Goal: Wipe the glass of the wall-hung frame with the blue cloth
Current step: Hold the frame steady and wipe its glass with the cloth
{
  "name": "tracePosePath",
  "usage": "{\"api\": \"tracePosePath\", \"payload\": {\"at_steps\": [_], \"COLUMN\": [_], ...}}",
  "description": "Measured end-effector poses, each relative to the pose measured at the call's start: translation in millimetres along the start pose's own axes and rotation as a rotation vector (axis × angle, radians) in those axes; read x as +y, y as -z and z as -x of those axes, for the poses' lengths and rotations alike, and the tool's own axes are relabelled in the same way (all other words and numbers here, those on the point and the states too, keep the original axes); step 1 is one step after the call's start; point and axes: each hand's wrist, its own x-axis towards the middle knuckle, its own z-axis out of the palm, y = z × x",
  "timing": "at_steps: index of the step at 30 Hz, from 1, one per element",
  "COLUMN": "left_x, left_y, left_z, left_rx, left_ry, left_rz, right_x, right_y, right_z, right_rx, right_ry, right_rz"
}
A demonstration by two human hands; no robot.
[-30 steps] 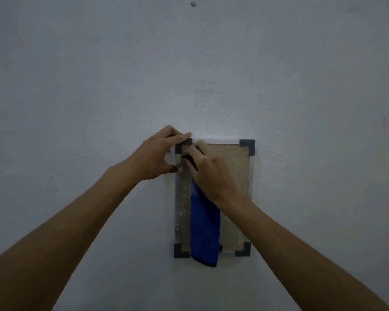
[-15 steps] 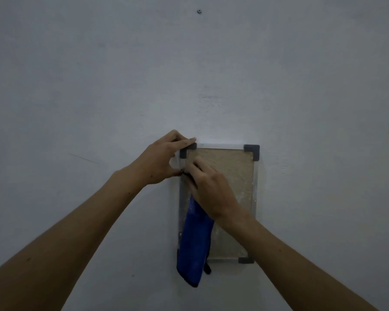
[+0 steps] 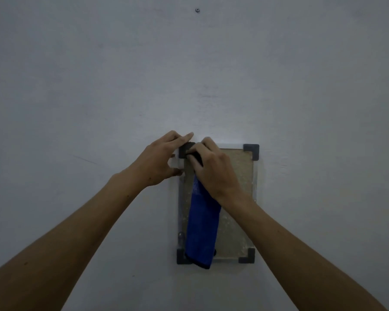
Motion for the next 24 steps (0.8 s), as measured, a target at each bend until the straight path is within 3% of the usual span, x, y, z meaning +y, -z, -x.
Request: {"api": "tracePosePath", "payload": {"at_steps": [2,7,11,15,21,24], "left_x": [0,1,3,5,7,6], "left_y": [0,0,-2,-1,1,0], "left_z": [0,1,2,2,2,2], "left_rx": [0.008,0.026,0.024,0.028,0.0,0.004], "left_ry": [-0.003,-0.035,-0.02,-0.025,0.001,0.002], "left_rz": [-0.001,0.002,0.001,-0.004,-0.027,-0.034], "right_x": [-3,-5,2,-14,-10,-29], "right_y": [-4,-12,-10,-21,-23,-38], "right_z": [4,35,35,53,51,51], "right_rx": [0.031,-0.103,0.022,-0.077,0.16,0.096], "right_ry": [-0.032,0.007,-0.112,-0.024,-0.377,-0.34], "right_rz": [-0.016,-0.001,0.044,0.109,0.038,0.019]}}
